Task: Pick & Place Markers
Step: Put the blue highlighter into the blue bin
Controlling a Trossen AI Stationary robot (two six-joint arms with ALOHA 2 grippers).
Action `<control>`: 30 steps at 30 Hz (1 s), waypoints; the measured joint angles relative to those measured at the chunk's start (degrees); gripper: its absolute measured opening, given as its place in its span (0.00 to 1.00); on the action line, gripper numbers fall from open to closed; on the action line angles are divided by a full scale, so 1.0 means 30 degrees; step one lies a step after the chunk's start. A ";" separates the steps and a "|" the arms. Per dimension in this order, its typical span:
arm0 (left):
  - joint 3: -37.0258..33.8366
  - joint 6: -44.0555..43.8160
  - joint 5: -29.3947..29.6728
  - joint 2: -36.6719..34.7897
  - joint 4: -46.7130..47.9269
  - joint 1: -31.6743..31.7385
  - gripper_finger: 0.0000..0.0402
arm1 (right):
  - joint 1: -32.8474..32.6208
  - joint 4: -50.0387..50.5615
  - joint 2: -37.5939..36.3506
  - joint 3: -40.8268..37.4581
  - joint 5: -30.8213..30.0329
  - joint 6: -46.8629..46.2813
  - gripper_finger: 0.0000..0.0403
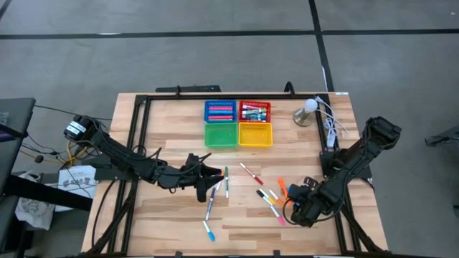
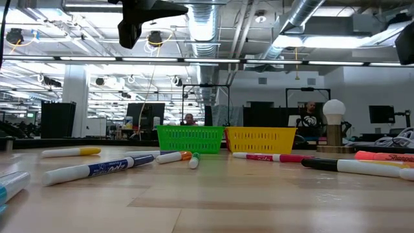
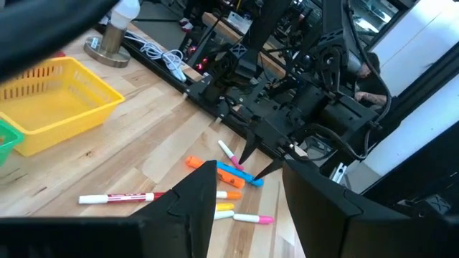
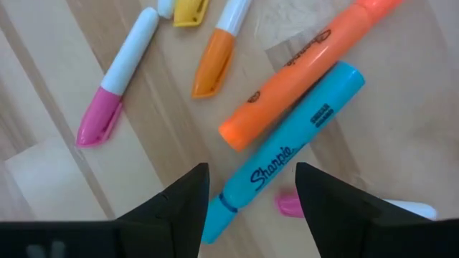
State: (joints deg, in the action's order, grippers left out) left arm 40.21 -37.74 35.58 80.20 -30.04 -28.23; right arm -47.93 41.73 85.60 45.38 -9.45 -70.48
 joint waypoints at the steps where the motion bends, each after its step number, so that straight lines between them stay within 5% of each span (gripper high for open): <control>1: 0.0000 0.0000 0.0001 0.0000 0.0000 0.0000 0.40 | 0.0029 -0.0256 0.0000 -0.0151 0.0117 0.0002 0.50; 22: 0.0000 0.0000 -0.0003 0.0007 0.0007 0.0000 0.38 | 0.0025 -0.2960 0.0000 -0.2191 0.0662 -0.0015 0.50; 30: 0.0004 0.0000 -0.0003 0.0007 0.0007 0.0000 0.38 | 0.0025 -0.2864 0.0000 -0.2205 0.0647 -0.0022 0.41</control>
State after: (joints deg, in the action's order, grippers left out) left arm 40.22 -37.74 35.57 80.23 -30.02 -28.23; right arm -47.86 33.14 85.60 38.76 -7.51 -70.55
